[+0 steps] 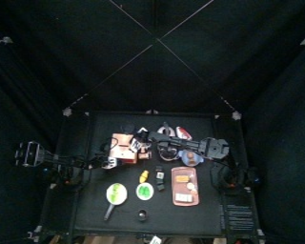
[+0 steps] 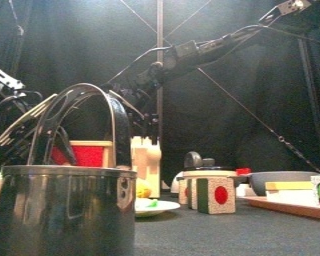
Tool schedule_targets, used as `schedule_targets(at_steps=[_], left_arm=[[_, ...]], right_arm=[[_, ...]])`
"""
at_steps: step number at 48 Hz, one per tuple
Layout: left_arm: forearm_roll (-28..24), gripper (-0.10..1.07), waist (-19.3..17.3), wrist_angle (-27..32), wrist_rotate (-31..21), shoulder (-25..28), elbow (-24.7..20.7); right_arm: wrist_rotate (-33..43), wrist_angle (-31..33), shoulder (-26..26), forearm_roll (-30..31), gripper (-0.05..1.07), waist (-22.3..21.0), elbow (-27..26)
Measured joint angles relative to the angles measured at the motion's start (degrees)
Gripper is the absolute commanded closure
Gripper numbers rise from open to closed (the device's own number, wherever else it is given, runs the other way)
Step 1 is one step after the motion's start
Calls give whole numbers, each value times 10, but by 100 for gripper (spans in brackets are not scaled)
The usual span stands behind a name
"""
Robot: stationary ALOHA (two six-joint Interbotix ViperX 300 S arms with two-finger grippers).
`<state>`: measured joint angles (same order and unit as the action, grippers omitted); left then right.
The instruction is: Open drawer
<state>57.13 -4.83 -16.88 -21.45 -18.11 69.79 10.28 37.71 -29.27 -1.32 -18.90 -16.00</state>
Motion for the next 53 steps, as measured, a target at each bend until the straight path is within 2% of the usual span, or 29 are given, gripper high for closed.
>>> schedule_targets(at_steps=[7,37,53], left_arm=[[3,45,5,0,0,0,0],[61,45,98,7,-1,-3,1],[63,45,107,60,-1,-16,1]], right_arm=[[0,3,0,0,85,0,-1],[1,4,1,-2,86,0,-1],[1,5,0,-2,86,0,-1]])
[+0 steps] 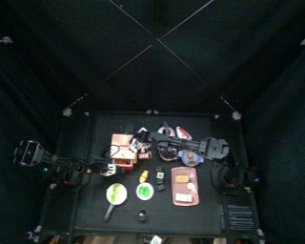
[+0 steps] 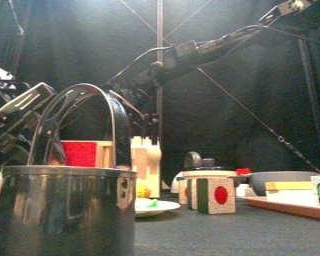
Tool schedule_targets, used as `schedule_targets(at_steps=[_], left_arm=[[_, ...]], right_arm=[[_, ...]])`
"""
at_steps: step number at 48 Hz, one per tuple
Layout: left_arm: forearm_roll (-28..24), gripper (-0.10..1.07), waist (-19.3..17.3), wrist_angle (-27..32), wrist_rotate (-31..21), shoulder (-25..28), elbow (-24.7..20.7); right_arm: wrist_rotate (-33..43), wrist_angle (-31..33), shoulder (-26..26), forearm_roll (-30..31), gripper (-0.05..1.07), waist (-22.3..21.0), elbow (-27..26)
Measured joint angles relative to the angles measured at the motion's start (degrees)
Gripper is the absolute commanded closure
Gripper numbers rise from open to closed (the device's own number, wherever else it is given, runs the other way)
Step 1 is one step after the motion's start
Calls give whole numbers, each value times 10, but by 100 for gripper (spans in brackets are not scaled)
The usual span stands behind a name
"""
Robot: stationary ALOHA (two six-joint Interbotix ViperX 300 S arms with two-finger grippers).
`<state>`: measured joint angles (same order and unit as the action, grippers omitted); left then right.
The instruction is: Open drawer
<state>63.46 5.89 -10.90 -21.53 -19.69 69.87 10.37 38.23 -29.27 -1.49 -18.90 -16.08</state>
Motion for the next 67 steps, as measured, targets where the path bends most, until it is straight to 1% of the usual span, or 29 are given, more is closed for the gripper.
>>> schedule_targets(at_steps=[6,10,12,16,26,33,37,42,48,54,62,67], left_arm=[[1,45,3,18,0,-10,1],[-1,45,12,33,1,-15,1],[0,45,23,34,0,-18,1],[0,46,30,28,0,-20,1],[7,46,60,-19,0,-18,3],[41,45,90,-36,0,-11,4],[67,43,113,-52,0,-8,4],[88,39,142,-86,1,-6,5],[101,31,165,-125,2,-5,8],[120,25,174,-161,2,5,11],[140,24,175,-176,3,27,11],[142,24,176,-198,4,44,8]], right_arm=[[-1,0,0,-1,86,0,0],[0,0,0,-1,86,0,0],[0,0,1,-1,86,0,1],[0,0,0,-1,87,0,1],[0,0,0,-1,88,-1,2],[0,0,0,-2,88,-1,3],[-1,0,1,-1,88,0,2],[0,0,0,-2,88,0,2],[0,0,0,-2,88,-1,2],[-1,0,1,-1,88,-1,3],[-1,0,0,-1,88,0,2],[-1,0,1,-1,88,-1,3]])
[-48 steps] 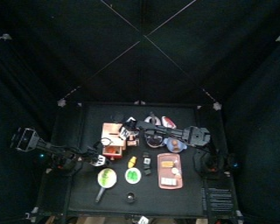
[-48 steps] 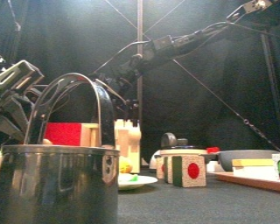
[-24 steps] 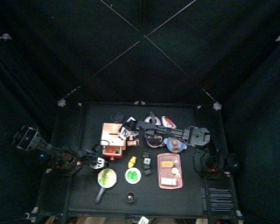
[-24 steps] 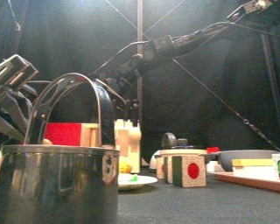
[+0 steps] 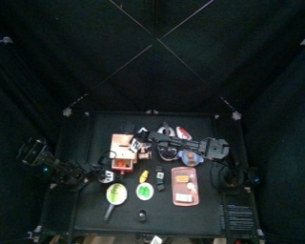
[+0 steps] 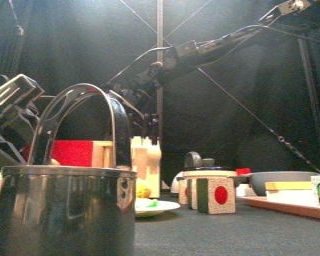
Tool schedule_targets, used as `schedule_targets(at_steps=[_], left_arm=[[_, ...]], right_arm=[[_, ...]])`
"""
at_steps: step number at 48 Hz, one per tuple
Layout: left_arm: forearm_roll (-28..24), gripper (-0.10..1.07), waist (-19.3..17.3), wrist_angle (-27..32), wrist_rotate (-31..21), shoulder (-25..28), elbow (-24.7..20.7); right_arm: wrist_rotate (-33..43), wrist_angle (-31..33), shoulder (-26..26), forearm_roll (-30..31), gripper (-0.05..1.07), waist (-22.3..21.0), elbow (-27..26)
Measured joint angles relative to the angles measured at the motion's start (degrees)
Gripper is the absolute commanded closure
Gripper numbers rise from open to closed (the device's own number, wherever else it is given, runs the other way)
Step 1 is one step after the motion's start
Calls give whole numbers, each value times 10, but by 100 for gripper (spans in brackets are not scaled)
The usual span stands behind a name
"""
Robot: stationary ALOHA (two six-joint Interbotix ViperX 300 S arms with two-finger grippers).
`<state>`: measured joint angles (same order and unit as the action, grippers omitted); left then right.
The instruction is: Open drawer
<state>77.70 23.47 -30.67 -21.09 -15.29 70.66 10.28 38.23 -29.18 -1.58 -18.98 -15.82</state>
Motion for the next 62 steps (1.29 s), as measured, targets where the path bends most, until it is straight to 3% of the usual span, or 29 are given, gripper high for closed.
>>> schedule_targets(at_steps=[26,40,62], left_arm=[[1,22,2,-48,0,11,-9],[-1,10,0,-44,1,11,-9],[11,11,-13,-61,-1,47,-26]], right_arm=[[0,0,0,1,88,0,0],[0,0,-1,2,88,0,0],[0,0,0,3,88,1,1]])
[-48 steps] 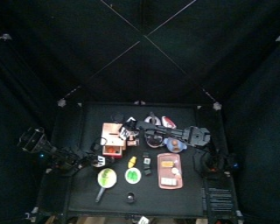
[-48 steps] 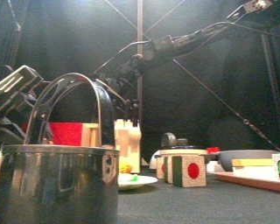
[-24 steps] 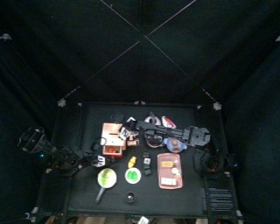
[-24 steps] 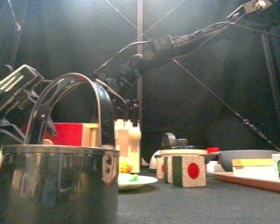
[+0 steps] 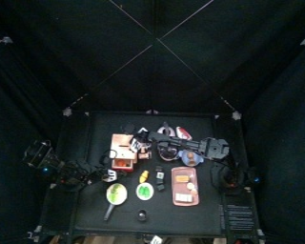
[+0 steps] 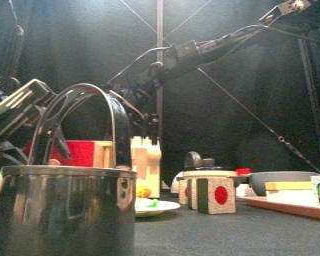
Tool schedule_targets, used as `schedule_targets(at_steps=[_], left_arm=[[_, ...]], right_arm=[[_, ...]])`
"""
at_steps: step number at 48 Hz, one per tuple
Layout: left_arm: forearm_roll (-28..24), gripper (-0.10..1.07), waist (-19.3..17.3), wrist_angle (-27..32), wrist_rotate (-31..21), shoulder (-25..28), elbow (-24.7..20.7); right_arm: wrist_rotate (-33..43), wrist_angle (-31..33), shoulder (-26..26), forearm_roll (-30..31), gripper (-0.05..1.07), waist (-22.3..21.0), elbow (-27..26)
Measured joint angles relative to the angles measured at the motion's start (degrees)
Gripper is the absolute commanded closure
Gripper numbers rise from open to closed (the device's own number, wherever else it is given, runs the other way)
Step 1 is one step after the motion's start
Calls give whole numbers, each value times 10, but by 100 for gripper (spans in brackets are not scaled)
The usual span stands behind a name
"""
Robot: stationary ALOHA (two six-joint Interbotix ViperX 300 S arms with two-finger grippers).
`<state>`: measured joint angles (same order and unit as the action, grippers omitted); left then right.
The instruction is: Open drawer
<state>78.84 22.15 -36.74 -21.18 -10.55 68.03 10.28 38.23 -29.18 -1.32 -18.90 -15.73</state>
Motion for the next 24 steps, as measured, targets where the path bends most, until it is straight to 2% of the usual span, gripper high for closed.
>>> schedule_targets(at_steps=[18,24], left_arm=[[18,12,0,-13,-1,3,-1],[21,17,-1,-13,0,3,-1]], right_arm=[[0,0,0,0,88,0,2],[0,0,0,0,88,-1,2]])
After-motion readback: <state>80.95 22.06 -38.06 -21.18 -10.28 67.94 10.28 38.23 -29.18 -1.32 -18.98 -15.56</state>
